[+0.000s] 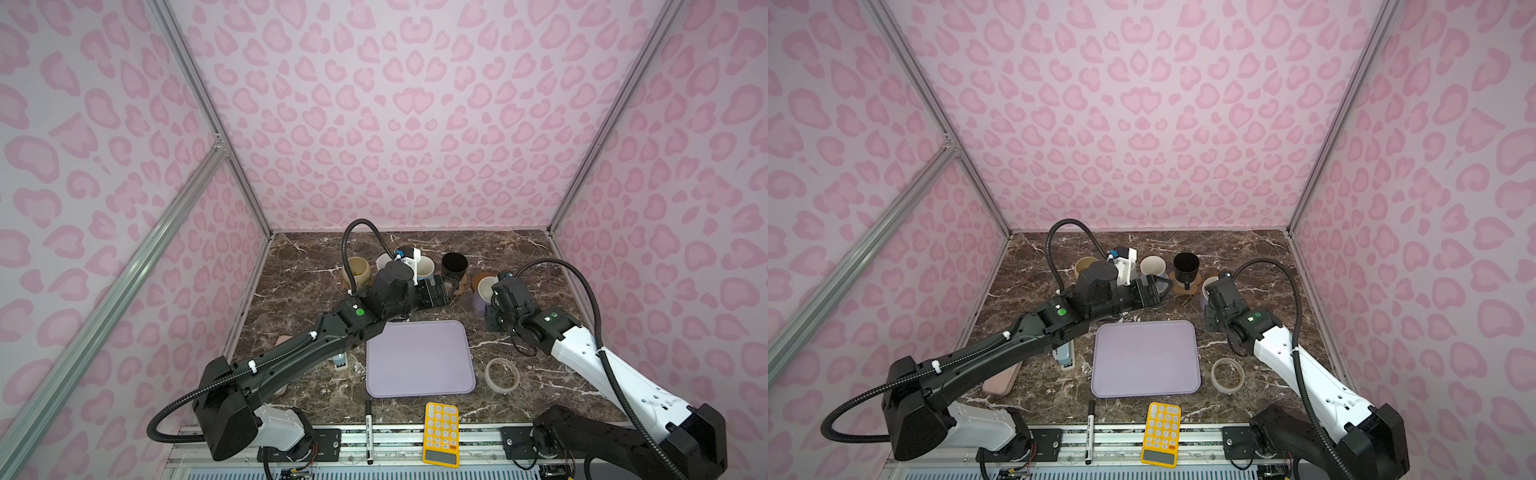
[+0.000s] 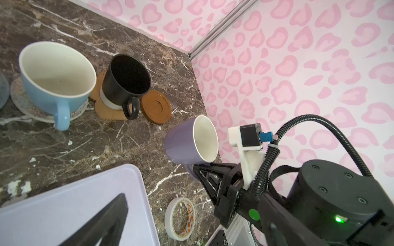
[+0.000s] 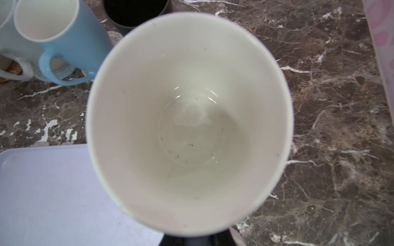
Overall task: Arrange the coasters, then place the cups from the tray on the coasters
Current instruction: 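Lift and carry the lavender mug with the right gripper toward the round wooden coaster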
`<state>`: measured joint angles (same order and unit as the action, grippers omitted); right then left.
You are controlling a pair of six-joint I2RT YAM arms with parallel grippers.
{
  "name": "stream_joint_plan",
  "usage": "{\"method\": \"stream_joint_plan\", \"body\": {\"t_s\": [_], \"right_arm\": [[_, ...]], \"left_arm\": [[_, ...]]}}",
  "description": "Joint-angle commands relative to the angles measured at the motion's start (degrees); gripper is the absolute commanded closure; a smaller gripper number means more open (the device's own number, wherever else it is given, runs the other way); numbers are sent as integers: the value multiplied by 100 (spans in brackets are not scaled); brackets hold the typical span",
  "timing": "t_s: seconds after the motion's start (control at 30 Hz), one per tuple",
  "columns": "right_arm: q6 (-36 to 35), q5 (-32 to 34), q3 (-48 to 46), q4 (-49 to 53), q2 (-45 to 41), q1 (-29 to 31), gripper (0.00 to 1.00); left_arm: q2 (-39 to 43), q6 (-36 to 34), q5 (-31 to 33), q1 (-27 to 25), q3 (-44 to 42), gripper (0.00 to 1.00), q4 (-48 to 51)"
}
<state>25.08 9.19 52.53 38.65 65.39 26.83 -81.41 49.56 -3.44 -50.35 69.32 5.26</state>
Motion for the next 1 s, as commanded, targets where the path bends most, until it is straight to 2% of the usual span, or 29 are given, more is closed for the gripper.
{"method": "stream_joint_plan", "body": {"t_s": [0.0,0.1,0.37,0.57,0.97], "right_arm": [[-181,-223,136,-494,231,-287,100],[-214,-382,267,-669,631,-598,100],[-406,-576,1018,-792,1883,-1172,100],[-551,-574,1400,-928,2641,-1432,100],[-976,-362,2100,-935,3581,-1646,100]], "left_arm": [[-299,-245,-27,42,398,3,171],[-742,-223,-302,163,739,3,133],[-1911,-310,-205,192,1907,3,462],[-2549,-377,-107,194,2570,3,723],[-3427,-247,-224,197,3530,3,961]]}}
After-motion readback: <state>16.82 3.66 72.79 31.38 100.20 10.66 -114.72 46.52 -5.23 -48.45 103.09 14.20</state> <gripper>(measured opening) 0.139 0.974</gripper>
